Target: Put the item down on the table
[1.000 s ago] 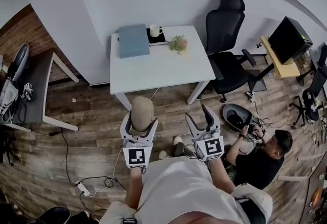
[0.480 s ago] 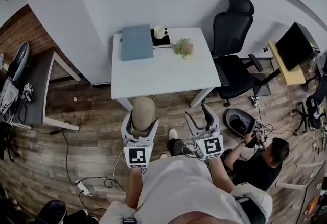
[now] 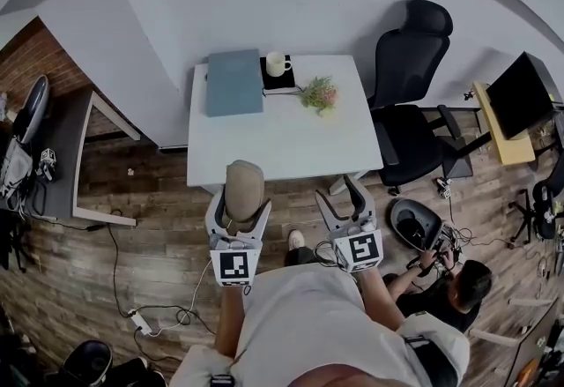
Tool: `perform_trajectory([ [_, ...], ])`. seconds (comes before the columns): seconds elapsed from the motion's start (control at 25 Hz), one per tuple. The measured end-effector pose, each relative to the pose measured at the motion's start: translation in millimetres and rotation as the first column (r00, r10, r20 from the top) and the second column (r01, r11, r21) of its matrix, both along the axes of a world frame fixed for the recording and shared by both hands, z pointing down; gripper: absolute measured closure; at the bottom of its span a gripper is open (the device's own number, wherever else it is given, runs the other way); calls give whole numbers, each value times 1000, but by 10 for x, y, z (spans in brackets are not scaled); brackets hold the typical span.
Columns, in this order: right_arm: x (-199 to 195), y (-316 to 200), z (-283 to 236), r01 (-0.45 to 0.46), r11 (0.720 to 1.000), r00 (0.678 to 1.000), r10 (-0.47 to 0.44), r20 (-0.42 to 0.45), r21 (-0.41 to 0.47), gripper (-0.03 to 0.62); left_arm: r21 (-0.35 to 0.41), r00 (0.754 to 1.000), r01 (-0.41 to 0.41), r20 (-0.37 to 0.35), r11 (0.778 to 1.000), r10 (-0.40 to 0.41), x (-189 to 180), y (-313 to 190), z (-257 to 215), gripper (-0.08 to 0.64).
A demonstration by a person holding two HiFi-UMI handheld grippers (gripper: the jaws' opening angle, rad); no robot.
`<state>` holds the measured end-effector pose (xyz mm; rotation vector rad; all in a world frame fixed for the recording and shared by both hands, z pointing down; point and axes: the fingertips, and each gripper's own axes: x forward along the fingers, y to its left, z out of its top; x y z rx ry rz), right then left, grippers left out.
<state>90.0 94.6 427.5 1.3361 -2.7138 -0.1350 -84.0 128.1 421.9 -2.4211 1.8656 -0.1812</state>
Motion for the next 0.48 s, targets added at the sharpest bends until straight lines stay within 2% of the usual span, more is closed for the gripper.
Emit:
perform_trajectory([
  [0.16,58,-350,9,25,1000,1000,-25,6,-16,321,15,999,8,52,1000,-9,69,-323,6,160],
  [0.48,244,-946,88,50,999,998,-50,23,-21,321,-7,997,52,59,999,-52,228,-848,-10,161],
])
